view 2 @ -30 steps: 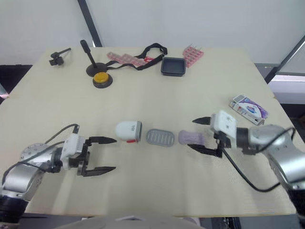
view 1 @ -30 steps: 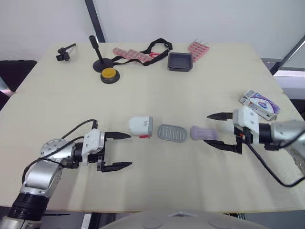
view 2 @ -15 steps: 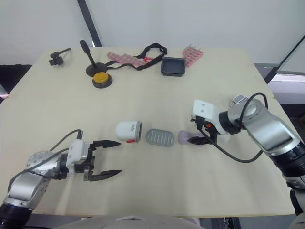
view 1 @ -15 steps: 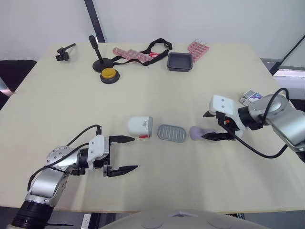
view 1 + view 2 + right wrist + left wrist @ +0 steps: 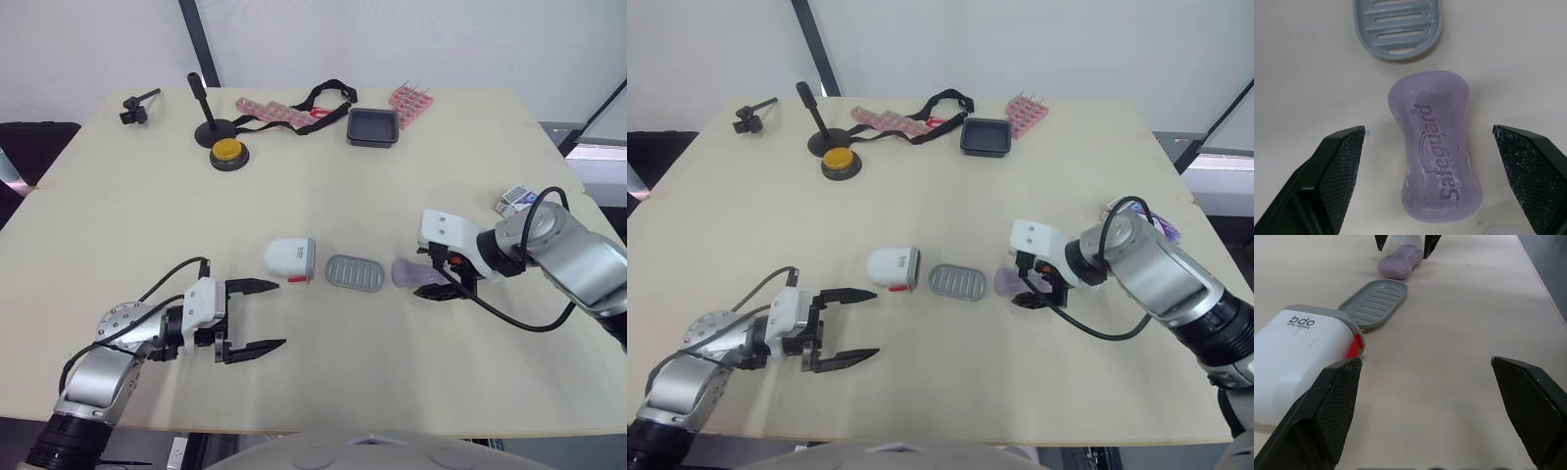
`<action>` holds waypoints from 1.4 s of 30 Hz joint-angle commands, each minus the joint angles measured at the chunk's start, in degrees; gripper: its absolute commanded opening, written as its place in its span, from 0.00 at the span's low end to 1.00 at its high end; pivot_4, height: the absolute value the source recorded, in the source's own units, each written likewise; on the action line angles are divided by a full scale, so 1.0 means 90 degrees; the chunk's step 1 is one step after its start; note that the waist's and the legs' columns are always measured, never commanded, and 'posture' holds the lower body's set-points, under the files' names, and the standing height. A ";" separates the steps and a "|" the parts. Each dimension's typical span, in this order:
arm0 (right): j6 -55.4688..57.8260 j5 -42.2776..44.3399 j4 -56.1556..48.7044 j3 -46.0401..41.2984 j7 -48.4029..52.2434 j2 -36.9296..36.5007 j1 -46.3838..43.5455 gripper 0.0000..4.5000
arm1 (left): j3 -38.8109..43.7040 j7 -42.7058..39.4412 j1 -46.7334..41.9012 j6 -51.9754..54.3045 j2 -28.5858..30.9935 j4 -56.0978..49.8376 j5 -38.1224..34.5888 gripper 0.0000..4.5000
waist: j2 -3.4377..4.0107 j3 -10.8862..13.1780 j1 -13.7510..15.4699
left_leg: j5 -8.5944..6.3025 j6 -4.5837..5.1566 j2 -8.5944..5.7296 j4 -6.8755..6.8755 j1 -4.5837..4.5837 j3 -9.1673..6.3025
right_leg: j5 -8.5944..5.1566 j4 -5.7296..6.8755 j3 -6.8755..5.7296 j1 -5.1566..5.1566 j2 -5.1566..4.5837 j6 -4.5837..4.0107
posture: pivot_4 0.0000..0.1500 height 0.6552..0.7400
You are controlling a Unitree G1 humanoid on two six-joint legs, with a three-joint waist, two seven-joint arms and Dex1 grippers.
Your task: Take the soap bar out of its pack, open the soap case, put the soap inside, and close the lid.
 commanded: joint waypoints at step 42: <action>-0.0137 -0.0271 0.0061 -0.0036 0.0302 0.0600 -0.0823 0.38 | 0.0149 0.0311 0.0014 0.0061 0.0060 -0.0216 -0.0215 1.00 | 0.0000 -0.0003 -0.0068 | 0.0003 -0.0004 0.0003 0.0008 -0.0003 0.0008 | -0.0001 0.0030 0.0007 -0.0005 0.0006 -0.0001 | 1.00 0.87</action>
